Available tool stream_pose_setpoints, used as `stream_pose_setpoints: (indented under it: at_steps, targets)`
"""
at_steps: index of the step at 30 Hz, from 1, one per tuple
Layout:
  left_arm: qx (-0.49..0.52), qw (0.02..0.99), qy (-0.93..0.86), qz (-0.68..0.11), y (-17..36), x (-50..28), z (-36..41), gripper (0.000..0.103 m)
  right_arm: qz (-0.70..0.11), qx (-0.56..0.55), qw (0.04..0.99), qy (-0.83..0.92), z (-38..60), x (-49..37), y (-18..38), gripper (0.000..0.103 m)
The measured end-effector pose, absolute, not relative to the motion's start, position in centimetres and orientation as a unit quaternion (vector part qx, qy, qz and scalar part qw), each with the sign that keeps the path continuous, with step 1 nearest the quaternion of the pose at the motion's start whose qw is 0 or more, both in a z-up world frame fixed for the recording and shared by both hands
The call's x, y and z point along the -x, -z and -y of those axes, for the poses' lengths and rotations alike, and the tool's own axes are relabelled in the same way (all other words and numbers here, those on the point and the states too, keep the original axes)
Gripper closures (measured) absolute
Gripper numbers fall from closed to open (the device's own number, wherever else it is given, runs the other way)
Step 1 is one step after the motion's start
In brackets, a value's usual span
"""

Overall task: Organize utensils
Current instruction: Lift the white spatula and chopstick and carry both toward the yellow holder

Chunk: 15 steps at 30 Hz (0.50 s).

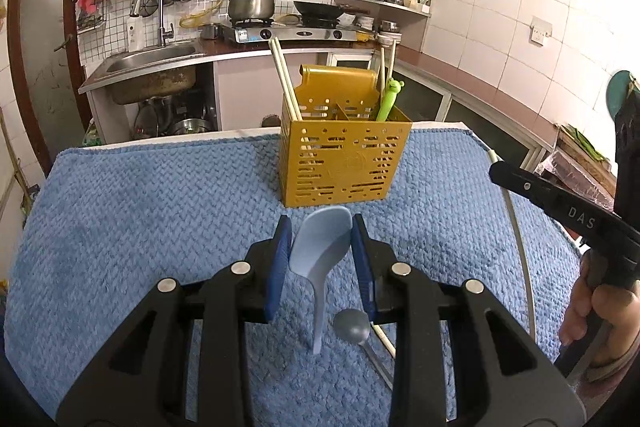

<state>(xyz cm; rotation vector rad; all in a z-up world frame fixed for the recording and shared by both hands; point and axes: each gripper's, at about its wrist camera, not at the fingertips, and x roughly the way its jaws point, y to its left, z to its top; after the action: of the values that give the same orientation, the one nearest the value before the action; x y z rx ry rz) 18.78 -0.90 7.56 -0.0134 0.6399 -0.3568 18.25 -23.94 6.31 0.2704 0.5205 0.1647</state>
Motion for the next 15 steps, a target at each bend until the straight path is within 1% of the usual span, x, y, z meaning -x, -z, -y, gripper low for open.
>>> stream_pose_setpoints:
  at_steps: [9,15]
  targets:
    - [0.01,0.935,0.177,-0.307,-8.5,-19.8,0.9,0.074,-0.238,-0.137,0.958,-0.086,24.2,-19.0,-7.0,0.097]
    - [0.008,0.935,0.179,-0.306,-8.9,-20.7,1.1,0.074,-0.224,-0.116,0.964,-0.082,23.7,-19.5,-7.7,0.097]
